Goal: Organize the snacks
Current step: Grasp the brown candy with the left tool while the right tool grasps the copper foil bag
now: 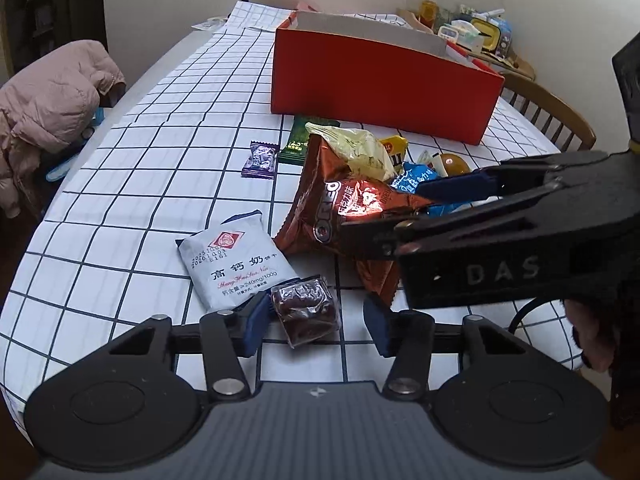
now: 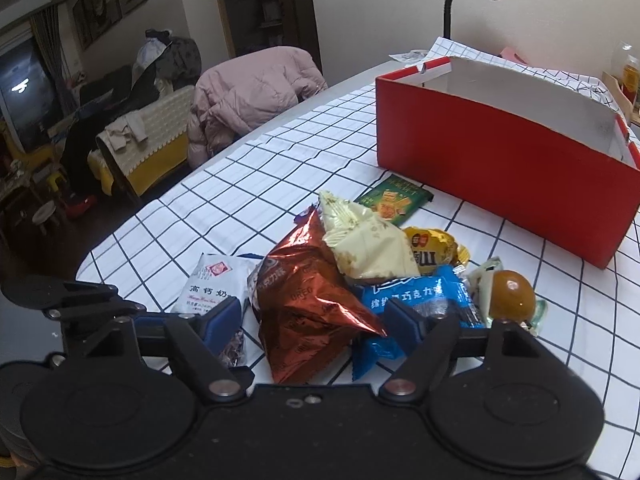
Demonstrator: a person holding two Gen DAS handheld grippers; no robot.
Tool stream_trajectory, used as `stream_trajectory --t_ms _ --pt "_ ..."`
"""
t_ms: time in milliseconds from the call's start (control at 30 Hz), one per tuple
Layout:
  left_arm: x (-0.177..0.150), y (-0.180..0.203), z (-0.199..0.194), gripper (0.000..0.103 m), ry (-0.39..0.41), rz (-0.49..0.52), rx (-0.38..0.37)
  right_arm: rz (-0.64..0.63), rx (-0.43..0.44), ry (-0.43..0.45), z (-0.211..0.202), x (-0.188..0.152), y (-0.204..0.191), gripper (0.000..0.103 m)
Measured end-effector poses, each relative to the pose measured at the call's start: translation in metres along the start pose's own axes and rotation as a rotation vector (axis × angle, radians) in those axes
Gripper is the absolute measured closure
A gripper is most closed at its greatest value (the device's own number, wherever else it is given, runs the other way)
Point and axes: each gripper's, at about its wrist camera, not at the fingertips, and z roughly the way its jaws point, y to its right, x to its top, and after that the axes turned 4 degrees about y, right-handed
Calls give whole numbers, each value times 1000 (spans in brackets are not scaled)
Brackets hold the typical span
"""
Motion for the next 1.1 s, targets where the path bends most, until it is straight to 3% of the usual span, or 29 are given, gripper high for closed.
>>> stream_trajectory --t_ms 233,467,533,933,1100 --pt "1 -4 1 52 -4 -35 -19 -43 -19 -6 5 -2 -4 38" --pt "1 -11 2 68 -9 -84 -22 -71 -42 4 3 -4 -9 44" --pt "1 -12 1 69 -7 -93 -25 -67 -35 5 1 -5 -9 57" --pt "2 -12 -14 73 41 -94 -47 3 -44 68 -32 -4 -2 58" --pt "3 -13 -15 88 45 -83 -60 9 -64 98 -46 -3 1 58"
